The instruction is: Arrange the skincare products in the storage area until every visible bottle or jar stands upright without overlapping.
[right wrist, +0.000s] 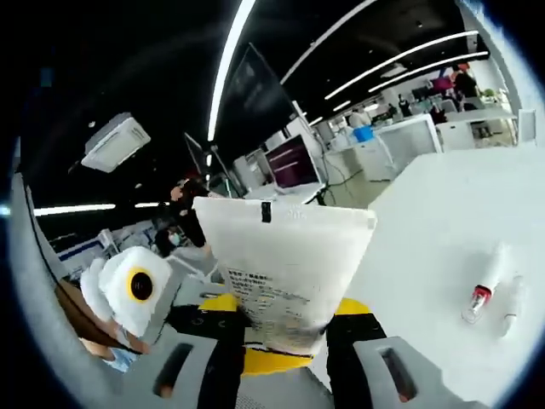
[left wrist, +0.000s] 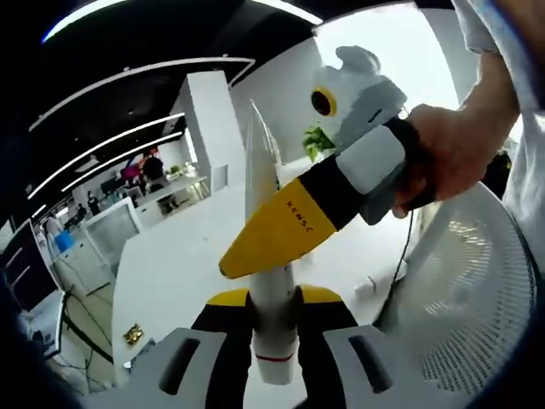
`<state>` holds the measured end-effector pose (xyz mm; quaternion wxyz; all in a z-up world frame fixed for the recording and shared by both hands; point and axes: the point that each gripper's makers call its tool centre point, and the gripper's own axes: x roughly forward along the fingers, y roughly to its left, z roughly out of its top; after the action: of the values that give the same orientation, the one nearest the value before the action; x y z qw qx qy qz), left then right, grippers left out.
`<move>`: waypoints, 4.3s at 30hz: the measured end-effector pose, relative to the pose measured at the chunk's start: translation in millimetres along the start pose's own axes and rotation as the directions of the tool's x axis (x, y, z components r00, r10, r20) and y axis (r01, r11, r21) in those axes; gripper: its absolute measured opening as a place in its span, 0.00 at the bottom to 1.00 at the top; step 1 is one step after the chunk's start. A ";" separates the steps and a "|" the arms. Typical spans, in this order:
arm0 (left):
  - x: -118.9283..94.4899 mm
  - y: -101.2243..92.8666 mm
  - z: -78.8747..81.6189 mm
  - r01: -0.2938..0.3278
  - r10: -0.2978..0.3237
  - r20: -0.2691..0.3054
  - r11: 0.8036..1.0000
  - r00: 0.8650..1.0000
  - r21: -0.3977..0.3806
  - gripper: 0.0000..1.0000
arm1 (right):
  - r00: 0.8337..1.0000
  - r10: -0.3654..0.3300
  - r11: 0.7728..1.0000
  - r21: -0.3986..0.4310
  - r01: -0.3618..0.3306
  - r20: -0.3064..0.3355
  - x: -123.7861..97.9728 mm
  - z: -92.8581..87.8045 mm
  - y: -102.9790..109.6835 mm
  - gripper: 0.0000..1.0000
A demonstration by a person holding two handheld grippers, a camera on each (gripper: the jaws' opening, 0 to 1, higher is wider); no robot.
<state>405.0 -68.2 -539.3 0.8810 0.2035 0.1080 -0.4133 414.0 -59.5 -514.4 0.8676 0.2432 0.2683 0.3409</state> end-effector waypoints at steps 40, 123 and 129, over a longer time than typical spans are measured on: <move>-4.1 -49.6 20.0 0.313 -0.301 0.108 0.943 0.948 -0.116 0.36 | 0.970 0.231 0.890 -0.386 -0.244 -0.081 -36.4 -1.0 33.2 0.26; 6.1 -23.8 -17.0 0.150 -0.173 -0.090 0.965 0.981 -0.215 0.36 | 0.997 0.071 0.915 -0.397 -0.064 0.003 -10.4 8.2 35.7 0.02; 5.4 -34.5 -11.1 0.213 -0.226 -0.055 0.961 0.973 -0.178 0.37 | 0.978 0.170 0.806 -0.553 -0.210 -0.124 -17.3 -1.4 53.8 0.00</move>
<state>381.5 -86.8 -560.4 0.8393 0.1293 0.1979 -0.4896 377.5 -36.8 -477.6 0.8524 -0.0095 0.1596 0.4978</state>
